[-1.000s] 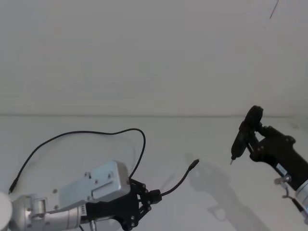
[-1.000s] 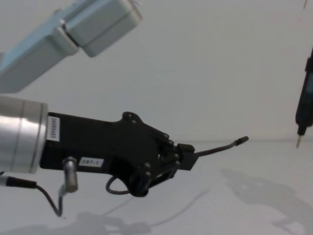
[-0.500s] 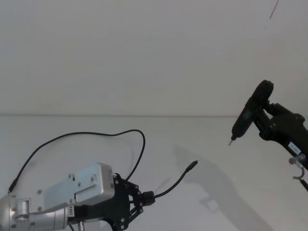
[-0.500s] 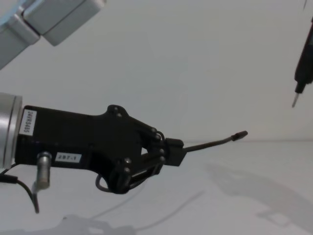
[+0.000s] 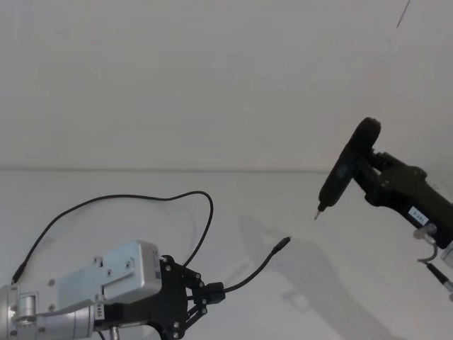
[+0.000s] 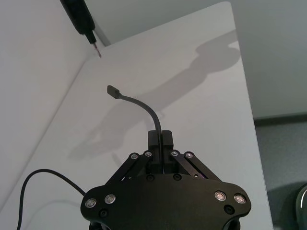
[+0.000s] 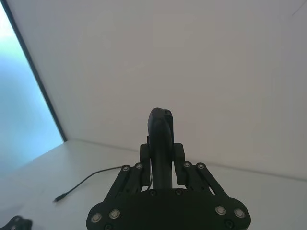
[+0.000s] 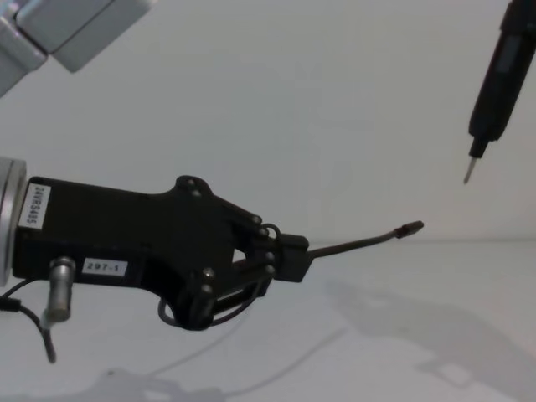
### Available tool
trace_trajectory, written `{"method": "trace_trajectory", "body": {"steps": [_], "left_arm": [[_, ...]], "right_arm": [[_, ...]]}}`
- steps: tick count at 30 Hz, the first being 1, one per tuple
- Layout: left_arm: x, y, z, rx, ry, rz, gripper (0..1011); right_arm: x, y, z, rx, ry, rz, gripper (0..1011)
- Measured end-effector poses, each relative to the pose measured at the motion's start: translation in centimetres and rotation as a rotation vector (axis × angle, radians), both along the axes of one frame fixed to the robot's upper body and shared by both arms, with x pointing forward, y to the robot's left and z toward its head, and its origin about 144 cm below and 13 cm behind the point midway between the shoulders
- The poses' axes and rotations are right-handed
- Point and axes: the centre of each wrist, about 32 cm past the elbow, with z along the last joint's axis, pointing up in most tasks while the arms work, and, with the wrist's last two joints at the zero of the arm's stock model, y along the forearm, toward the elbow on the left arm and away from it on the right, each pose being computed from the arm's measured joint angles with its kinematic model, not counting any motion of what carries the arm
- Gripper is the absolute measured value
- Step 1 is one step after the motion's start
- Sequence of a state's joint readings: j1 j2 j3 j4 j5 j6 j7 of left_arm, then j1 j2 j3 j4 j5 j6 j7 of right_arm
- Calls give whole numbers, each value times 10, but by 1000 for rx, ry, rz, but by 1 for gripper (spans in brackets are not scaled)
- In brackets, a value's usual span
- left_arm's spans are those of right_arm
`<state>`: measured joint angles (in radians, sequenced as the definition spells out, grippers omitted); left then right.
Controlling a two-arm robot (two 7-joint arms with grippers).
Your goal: Pick up the data cable with the one hand.
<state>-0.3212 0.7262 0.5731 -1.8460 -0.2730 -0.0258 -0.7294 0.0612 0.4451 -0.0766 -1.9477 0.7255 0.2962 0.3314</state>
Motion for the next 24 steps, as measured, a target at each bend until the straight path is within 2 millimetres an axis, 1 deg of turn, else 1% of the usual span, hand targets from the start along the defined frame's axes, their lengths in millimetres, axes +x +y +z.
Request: {"method": "trace_trajectory", "body": {"steps": [8,24], "left_arm": [[0,1,0,-1,-2,-4,40],[0,2,0,-2,-3,-6,40]], "right_arm": [[2,2,-2,0,45,53,283],[8,8,-4,3,79,116,283]]}}
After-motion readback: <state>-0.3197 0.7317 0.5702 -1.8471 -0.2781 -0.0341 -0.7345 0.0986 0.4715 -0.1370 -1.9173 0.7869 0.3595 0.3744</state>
